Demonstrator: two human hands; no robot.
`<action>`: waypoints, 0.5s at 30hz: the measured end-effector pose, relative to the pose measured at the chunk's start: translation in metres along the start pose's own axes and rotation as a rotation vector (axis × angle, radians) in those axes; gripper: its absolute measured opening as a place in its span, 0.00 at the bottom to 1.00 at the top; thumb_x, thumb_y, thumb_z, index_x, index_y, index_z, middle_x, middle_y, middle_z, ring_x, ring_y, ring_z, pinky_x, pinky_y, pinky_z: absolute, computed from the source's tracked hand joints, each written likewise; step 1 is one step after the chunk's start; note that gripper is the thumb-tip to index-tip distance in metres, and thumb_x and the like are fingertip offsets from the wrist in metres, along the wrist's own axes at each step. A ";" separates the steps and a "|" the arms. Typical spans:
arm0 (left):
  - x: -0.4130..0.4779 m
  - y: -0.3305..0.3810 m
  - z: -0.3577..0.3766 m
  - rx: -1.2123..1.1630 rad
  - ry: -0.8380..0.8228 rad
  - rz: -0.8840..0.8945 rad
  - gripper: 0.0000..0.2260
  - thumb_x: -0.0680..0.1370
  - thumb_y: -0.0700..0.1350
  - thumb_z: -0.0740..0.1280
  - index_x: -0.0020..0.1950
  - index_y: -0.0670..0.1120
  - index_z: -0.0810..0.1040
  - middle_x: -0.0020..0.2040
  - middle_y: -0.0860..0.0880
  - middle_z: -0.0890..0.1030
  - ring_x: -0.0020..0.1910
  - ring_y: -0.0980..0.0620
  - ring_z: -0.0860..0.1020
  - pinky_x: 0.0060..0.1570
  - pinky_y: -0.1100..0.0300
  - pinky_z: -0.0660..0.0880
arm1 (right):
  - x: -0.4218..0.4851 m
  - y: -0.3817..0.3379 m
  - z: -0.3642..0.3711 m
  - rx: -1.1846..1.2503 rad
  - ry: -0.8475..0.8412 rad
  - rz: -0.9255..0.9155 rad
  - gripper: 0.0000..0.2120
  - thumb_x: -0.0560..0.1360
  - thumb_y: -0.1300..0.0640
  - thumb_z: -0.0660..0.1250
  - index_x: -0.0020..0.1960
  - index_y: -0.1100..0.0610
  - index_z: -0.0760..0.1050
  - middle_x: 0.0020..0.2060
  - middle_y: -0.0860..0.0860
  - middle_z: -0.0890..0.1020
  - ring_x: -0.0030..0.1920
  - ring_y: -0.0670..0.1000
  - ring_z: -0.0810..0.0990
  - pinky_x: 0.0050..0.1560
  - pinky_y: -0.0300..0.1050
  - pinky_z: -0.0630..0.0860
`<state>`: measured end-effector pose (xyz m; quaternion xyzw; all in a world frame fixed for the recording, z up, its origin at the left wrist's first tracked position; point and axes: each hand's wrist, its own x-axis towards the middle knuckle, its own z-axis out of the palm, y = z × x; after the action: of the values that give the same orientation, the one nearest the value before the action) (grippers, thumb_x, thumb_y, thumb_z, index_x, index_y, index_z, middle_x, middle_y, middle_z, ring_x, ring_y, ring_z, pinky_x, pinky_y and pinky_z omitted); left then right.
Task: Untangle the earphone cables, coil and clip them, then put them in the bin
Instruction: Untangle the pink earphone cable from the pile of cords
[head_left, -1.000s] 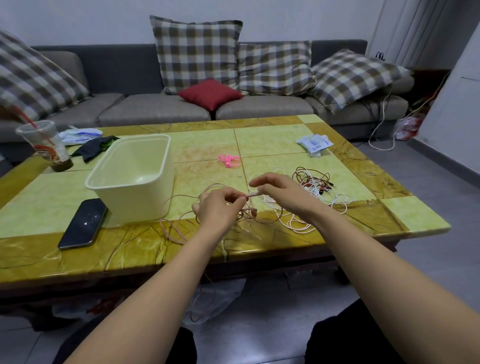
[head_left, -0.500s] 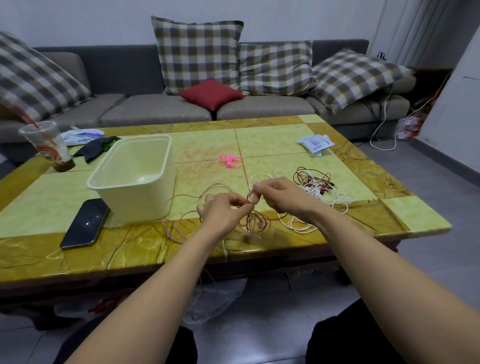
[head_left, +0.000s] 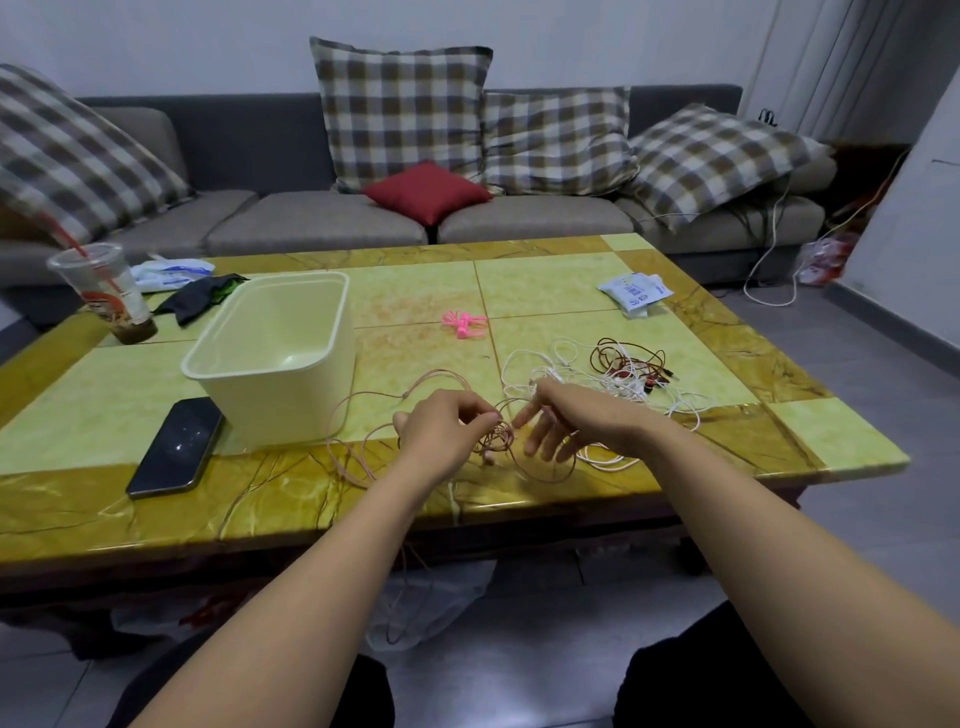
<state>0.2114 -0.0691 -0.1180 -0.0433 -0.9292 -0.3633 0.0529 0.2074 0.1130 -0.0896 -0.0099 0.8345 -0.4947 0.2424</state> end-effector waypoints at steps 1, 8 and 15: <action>-0.001 0.001 0.000 -0.005 0.000 0.025 0.06 0.77 0.54 0.68 0.43 0.57 0.82 0.40 0.58 0.82 0.46 0.57 0.77 0.49 0.53 0.58 | 0.002 -0.001 0.002 0.009 0.063 -0.052 0.19 0.81 0.46 0.55 0.57 0.61 0.76 0.40 0.57 0.81 0.35 0.51 0.76 0.37 0.44 0.72; 0.002 -0.001 0.002 -0.141 -0.027 0.110 0.09 0.71 0.61 0.68 0.45 0.58 0.82 0.41 0.59 0.83 0.47 0.58 0.79 0.57 0.44 0.73 | 0.002 -0.002 0.001 -0.215 0.212 -0.294 0.13 0.79 0.52 0.67 0.39 0.57 0.79 0.27 0.48 0.70 0.25 0.41 0.66 0.29 0.35 0.61; 0.002 -0.001 -0.003 -0.100 0.122 0.062 0.06 0.76 0.57 0.67 0.49 0.61 0.83 0.43 0.61 0.82 0.58 0.54 0.69 0.56 0.53 0.61 | 0.005 -0.006 -0.007 0.279 0.258 -0.190 0.13 0.80 0.61 0.54 0.38 0.58 0.71 0.23 0.48 0.60 0.22 0.46 0.54 0.23 0.37 0.51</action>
<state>0.2095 -0.0719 -0.1167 -0.0525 -0.9031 -0.4093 0.1187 0.1985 0.1141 -0.0842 0.0087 0.7773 -0.6233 0.0851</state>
